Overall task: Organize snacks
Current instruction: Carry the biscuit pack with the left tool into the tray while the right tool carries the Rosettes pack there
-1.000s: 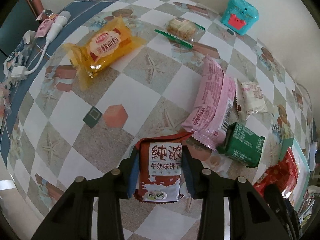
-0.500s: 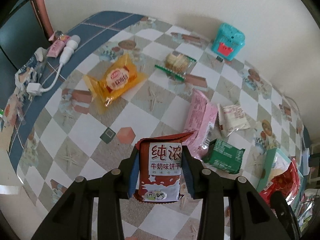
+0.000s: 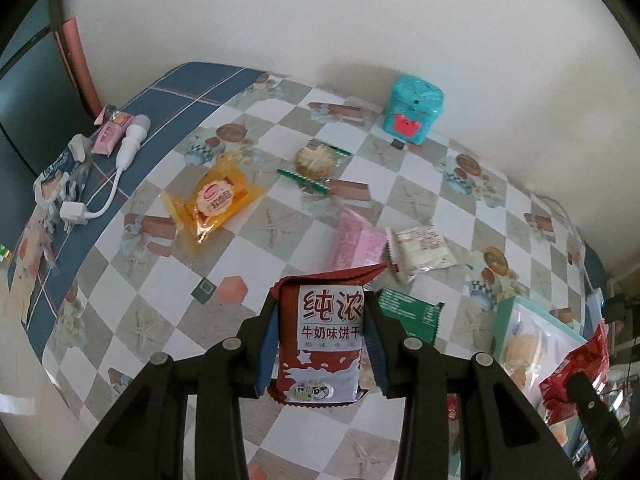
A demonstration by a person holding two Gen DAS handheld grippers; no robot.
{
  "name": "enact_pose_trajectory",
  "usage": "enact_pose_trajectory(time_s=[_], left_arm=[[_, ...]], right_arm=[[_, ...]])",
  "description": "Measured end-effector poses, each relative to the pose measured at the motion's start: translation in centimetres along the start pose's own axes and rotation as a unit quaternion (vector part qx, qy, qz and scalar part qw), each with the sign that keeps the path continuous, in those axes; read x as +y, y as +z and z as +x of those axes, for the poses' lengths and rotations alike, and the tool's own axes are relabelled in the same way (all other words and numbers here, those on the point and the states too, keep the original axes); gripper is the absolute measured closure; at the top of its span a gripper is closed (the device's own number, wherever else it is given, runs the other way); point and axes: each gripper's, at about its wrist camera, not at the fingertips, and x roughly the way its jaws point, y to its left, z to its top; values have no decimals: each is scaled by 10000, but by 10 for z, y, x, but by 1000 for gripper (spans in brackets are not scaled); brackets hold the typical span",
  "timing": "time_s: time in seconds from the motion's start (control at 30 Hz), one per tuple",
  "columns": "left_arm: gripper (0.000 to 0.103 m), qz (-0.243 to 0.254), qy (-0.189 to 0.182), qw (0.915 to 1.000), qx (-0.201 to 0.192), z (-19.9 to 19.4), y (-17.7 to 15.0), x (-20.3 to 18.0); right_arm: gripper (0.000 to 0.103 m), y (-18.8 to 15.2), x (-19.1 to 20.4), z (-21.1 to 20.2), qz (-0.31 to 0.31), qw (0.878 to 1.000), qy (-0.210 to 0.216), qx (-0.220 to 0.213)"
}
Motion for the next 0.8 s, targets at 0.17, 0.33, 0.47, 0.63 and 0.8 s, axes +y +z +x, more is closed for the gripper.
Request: enact_pose_trajectory(time_s=[0.17,0.33,0.47,0.63,0.8], left_arm=[[62,134,-103,9999,6,-4,-4,-14],[62,264,-207,9994,-16,-10,-7,-30],[62,421,-309,9986,-38,-15,-11,-47],[62,834,-414,9956,-103,-21,-20,-82],[62,1281,-686,9894,-19,-23,-35,-122]], right_arm=[[60,9,-30,-10,361,9992,-135,-98],[60,15,-62,-17,686,9967,-393,-175],[60,19,-86,-21,896,9939,-612,-206],[60,24,-114,-26,1173,9899,-757,-250],[60,26,-134,-27,1397,9862,-857,-237]])
